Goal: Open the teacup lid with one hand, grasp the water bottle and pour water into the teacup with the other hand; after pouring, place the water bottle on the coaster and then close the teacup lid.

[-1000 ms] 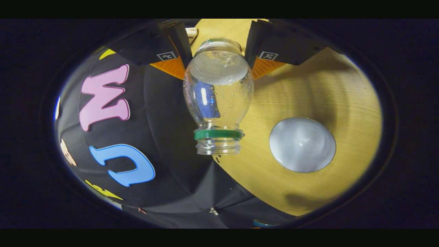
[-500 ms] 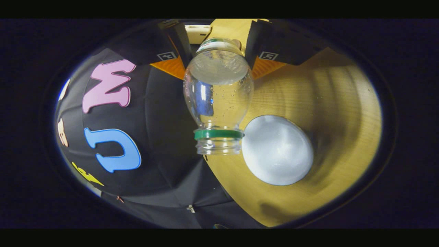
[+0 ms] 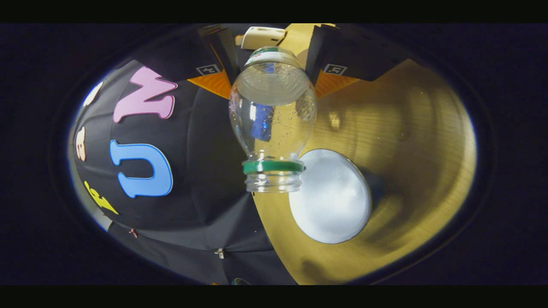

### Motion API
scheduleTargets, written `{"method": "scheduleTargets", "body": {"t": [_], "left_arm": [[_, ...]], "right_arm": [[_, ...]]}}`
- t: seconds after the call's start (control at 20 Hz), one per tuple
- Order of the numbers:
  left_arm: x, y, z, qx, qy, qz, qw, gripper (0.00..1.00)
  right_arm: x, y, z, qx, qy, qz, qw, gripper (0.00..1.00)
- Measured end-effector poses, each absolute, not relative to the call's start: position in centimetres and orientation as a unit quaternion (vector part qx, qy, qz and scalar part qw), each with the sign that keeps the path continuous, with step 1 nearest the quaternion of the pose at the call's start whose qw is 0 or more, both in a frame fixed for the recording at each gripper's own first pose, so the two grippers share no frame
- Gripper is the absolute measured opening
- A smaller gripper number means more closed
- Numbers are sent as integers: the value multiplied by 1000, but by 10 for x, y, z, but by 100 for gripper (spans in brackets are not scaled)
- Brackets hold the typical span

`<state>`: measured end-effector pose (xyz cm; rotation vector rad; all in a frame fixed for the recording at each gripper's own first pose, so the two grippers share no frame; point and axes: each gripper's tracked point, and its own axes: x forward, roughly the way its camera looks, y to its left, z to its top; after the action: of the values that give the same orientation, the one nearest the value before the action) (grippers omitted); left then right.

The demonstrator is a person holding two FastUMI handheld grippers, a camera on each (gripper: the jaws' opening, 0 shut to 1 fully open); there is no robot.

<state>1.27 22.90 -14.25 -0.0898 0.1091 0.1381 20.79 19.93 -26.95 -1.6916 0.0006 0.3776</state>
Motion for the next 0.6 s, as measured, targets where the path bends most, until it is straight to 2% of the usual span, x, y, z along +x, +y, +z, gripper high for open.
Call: {"method": "scheduleTargets", "body": {"t": [0.05,0.1,0.2,0.25,0.3,0.4,0.45,0.5,0.55,0.6], "left_arm": [[13,230,-143,-45,55,68,995,29],[12,230,-141,-44,54,68,995,22],[12,228,-139,-42,53,61,996,29],[11,225,-139,-39,54,53,996,22],[10,224,-137,-34,52,50,997,22],[10,222,-133,-32,50,42,997,29],[10,221,-133,-33,49,39,997,29],[10,219,-132,-32,51,36,998,22],[10,218,-133,-29,54,34,998,26],[8,215,-130,-27,51,29,998,22]], "right_arm": [[207,200,-269,-746,0,168,644,71],[208,199,-271,-748,4,171,641,71],[207,199,-274,-750,7,170,639,71],[206,200,-273,-754,4,169,635,71],[206,201,-270,-759,-1,169,628,71],[206,203,-267,-769,-12,172,616,71],[206,203,-267,-774,-15,175,608,71],[206,204,-264,-780,-18,174,600,71],[207,205,-263,-783,-20,176,596,71],[208,206,-262,-783,-21,177,596,71]]}}
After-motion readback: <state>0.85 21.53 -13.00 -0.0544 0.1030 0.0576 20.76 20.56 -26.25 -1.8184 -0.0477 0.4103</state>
